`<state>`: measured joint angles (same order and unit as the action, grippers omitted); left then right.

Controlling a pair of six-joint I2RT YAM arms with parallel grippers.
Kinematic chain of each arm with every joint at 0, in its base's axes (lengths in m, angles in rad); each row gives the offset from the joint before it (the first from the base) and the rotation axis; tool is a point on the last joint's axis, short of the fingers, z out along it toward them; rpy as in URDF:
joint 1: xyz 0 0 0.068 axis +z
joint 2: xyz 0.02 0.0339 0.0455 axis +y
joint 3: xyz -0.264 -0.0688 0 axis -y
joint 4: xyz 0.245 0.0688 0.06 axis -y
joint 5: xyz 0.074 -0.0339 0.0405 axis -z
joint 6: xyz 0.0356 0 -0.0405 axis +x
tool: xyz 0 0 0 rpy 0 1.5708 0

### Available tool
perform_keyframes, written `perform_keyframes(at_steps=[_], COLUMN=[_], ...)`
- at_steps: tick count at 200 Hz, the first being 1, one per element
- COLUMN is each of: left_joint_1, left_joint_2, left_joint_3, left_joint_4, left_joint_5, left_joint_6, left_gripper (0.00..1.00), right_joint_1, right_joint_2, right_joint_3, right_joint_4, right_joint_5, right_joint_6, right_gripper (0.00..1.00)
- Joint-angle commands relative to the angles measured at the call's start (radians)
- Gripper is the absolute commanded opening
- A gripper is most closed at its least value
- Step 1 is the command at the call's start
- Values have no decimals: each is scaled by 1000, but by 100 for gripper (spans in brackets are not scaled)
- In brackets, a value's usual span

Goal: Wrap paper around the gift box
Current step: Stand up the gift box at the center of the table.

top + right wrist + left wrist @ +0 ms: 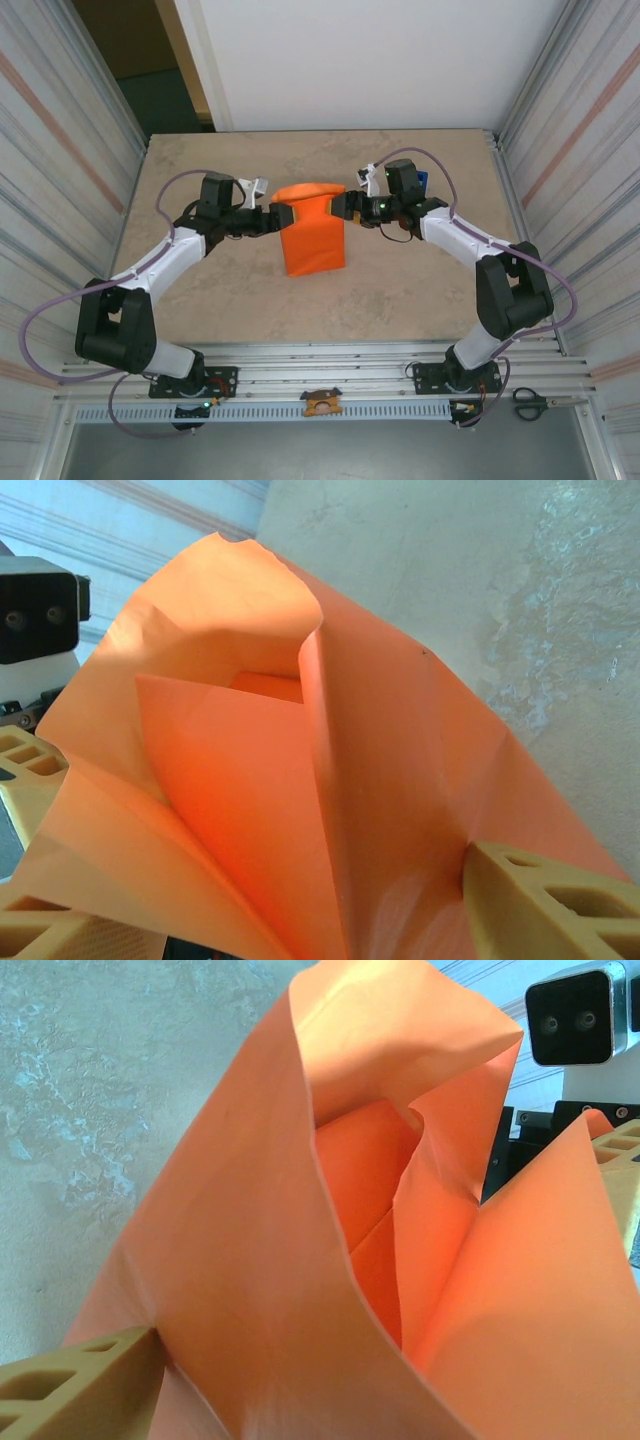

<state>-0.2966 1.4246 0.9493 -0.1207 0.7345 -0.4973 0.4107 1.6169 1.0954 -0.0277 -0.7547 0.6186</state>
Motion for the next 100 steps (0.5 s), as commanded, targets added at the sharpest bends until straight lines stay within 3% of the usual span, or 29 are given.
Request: perform_keyframes(at_steps=[1, 43, 100], left_joint_1=[-27, -39, -94], left_joint_2=[-30, -18, -39], left_joint_3=[10, 23, -30], left_joint_4=[92, 129, 153], left_joint_5=[74, 70, -39], left_joint_6=[24, 32, 96], left_gripper=[83, 84, 85], right_joint_1=[30, 16, 21], right_joint_2=[-41, -41, -86], right_joint_3=[3, 3, -70], right_joint_4=[55, 64, 111], right_joint_5=[-46, -16, 34], right_joint_6=[-17, -49, -138], right_gripper=[74, 76, 76])
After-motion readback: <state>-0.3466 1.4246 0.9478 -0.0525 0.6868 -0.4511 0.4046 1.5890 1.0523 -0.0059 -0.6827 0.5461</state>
